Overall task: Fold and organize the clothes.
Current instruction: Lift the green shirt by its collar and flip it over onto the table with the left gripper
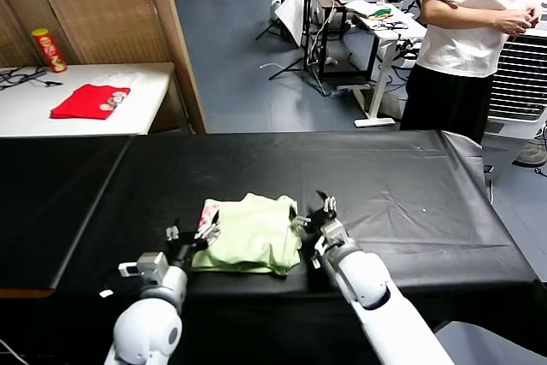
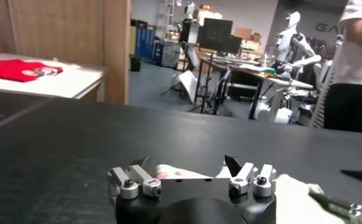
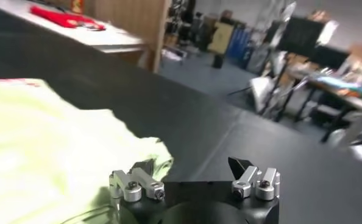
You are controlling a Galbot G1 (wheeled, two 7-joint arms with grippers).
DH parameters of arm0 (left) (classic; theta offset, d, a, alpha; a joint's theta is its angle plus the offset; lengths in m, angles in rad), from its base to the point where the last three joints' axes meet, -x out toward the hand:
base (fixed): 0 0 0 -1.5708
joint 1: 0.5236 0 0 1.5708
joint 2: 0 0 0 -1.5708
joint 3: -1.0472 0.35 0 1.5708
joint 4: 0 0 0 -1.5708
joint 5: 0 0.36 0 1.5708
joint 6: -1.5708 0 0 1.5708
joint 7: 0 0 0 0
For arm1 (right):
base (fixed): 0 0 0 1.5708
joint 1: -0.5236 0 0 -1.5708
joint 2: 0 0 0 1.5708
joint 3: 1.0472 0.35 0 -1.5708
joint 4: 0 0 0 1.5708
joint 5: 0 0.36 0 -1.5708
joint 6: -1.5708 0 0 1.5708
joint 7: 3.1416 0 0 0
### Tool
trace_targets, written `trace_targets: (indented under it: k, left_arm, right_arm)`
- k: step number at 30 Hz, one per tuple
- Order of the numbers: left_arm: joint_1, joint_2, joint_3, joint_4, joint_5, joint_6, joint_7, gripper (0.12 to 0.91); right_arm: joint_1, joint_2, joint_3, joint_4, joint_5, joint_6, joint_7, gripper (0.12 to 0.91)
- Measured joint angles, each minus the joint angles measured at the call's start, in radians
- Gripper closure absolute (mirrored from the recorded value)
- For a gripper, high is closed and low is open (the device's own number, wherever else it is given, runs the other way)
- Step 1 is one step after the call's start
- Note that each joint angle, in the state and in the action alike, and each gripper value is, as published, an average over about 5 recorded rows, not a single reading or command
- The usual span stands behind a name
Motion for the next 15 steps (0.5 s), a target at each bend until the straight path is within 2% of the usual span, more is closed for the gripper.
trace_targets:
  k: [7, 15]
  left_arm:
    - [-0.004, -0.003, -0.053, 0.042, -0.167, 0.006, 0.008, 0.232]
    - [-0.011, -0.032, -0.091, 0.071, -0.438, 0.058, 0.022, 0.232]
  right_arm:
    - [-0.049, -0.031, 0.055, 0.120, 0.182, -0.019, -0.009, 0.227]
    - [-0.106, -0.051, 0.084, 0.226, 0.222, -0.019, -0.018, 0.227]
